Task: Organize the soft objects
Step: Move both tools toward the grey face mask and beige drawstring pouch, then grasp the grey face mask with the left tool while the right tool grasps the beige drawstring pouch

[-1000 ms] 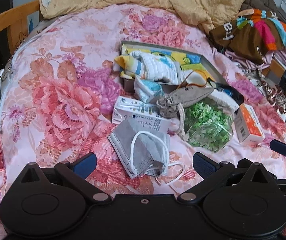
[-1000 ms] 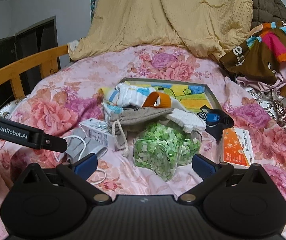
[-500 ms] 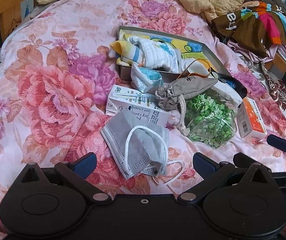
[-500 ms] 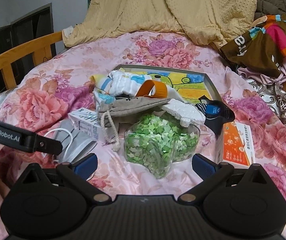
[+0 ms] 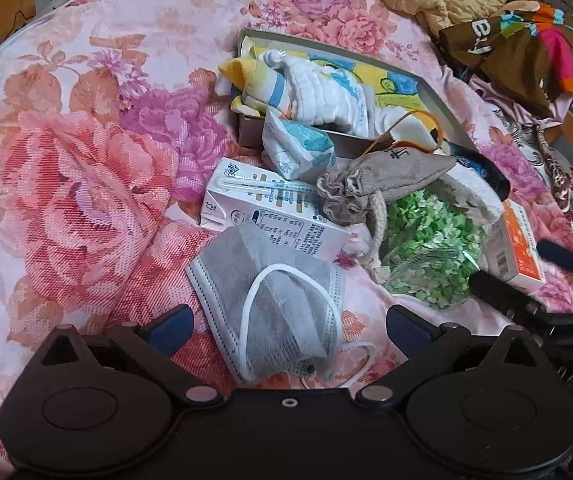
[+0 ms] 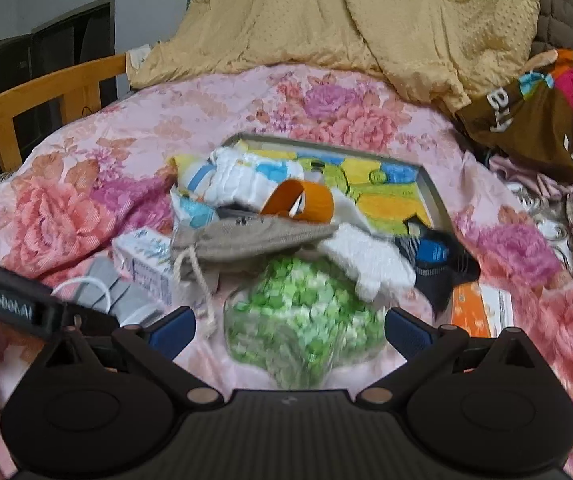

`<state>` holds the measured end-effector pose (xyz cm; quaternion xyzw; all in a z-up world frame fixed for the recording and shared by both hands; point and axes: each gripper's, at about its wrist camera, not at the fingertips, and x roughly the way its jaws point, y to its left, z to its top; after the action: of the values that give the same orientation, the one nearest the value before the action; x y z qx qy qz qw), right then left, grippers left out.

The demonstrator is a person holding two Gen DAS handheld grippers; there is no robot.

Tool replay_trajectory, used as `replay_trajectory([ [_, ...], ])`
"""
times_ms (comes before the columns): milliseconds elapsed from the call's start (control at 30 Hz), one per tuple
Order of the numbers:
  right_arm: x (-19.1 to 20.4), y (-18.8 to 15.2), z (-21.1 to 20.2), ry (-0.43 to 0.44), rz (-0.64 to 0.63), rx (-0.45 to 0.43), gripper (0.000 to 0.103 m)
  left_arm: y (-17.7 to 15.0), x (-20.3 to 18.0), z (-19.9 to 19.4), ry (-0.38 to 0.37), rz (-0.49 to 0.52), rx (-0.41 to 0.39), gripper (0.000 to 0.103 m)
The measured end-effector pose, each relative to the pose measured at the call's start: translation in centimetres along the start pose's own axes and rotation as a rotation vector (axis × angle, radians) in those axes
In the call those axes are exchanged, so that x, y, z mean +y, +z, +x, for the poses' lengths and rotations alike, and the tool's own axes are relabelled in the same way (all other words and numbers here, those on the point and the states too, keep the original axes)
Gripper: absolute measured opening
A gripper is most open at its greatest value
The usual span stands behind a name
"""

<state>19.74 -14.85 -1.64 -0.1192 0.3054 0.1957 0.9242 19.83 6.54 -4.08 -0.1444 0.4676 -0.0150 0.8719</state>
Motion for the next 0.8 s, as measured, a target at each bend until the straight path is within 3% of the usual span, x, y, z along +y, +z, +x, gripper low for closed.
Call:
replay_trajectory([
  [367, 1.0, 3.2, 3.9, 0.138, -0.084, -0.108, 0.102, 0.2, 0.0, 1.7, 0.017, 0.028, 0.013, 0.085],
  [800, 2.1, 4.9, 8.5, 0.188, -0.127, -0.053, 0.097, 0.3, 0.1, 2.8, 0.017, 0.044, 0.009, 0.061],
])
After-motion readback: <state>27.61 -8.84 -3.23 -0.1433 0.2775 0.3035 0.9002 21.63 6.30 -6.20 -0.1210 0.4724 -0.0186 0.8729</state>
